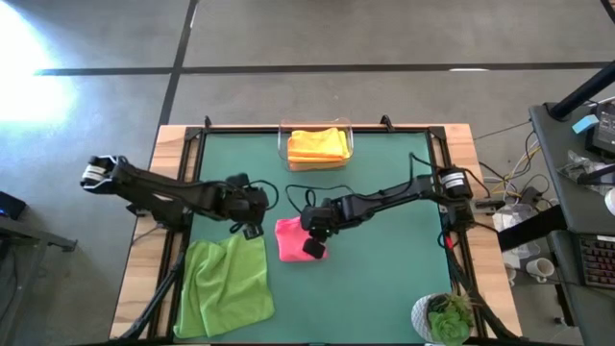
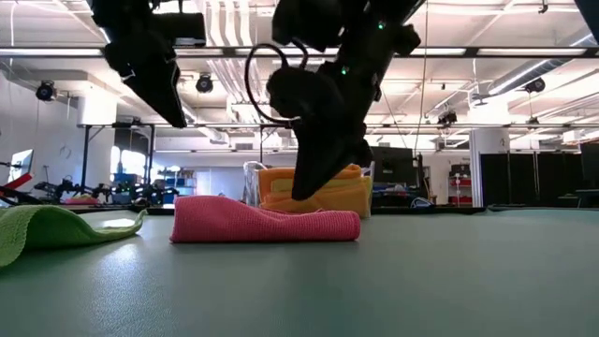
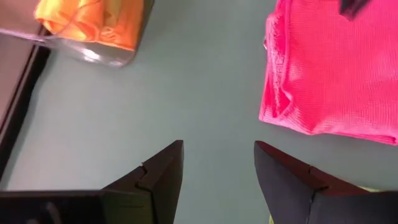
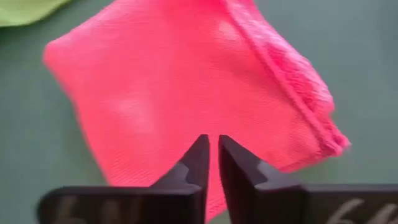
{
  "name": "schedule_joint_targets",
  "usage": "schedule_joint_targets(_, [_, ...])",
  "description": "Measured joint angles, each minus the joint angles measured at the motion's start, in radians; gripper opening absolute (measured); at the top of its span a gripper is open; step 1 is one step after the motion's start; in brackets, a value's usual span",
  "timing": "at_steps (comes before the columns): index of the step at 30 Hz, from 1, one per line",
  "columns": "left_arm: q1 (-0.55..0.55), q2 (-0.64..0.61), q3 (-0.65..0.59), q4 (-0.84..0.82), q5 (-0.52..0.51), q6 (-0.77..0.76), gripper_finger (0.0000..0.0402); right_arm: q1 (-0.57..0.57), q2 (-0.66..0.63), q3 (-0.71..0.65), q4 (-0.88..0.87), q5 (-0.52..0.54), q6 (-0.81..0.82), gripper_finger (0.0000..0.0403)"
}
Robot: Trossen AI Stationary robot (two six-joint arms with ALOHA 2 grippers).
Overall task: Fold microfiber towels
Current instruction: Stack the pink microfiber towel on top of the orange microfiber towel
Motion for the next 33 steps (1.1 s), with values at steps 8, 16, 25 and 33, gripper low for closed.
schedule_joint_targets(8, [0.017,-0.051,-0.134,0.051,0.106,0.010,0.0180,-0.030,-0.063,0.000,-0.128,0.016,0.000,0.0013])
schedule_joint_targets(16, [0.087,-0.135,-0.233,0.216,0.149,0.125,0.0180,-0.033,-0.220,-0.055,-0.282,0.138,0.013,0.0013])
schedule_joint_targets(25, [0.227,-0.162,-0.252,0.369,0.316,0.275,0.0180,-0.033,-0.435,-0.269,-0.228,0.195,0.179,0.0013])
schedule_joint_targets(33, [0.318,-0.133,-0.253,0.504,0.499,0.269,0.0180,-0.034,-0.592,-0.479,-0.030,0.196,0.206,0.0013])
